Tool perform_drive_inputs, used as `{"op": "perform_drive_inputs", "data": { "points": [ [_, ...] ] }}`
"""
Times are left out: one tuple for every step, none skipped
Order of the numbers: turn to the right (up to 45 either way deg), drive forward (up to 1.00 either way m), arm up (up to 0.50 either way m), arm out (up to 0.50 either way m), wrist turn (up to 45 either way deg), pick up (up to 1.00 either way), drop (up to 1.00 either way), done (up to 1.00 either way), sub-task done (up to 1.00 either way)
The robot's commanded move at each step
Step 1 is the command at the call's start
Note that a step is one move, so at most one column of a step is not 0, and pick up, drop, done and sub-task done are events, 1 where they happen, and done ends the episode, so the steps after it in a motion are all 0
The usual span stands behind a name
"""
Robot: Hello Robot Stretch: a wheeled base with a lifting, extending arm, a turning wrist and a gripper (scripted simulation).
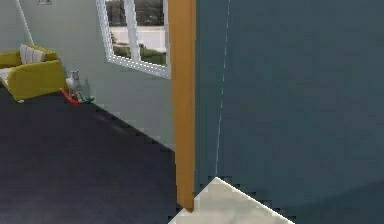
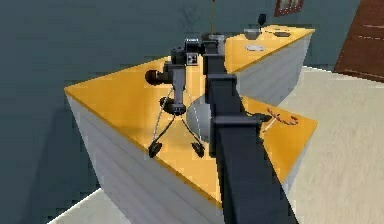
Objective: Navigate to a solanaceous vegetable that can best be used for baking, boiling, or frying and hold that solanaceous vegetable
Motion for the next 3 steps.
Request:
{"op": "perform_drive_inputs", "data": {
  "points": [
    [0.0,0.00,0.00,0.00,45.0,0.00,0.00,0.00,0.00],
    [0.0,0.00,0.00,0.00,45.0,0.00,0.00,0.00,0.00],
    [0.0,0.00,0.00,0.00,45.0,0.00,0.00,0.00,0.00]
  ]
}}
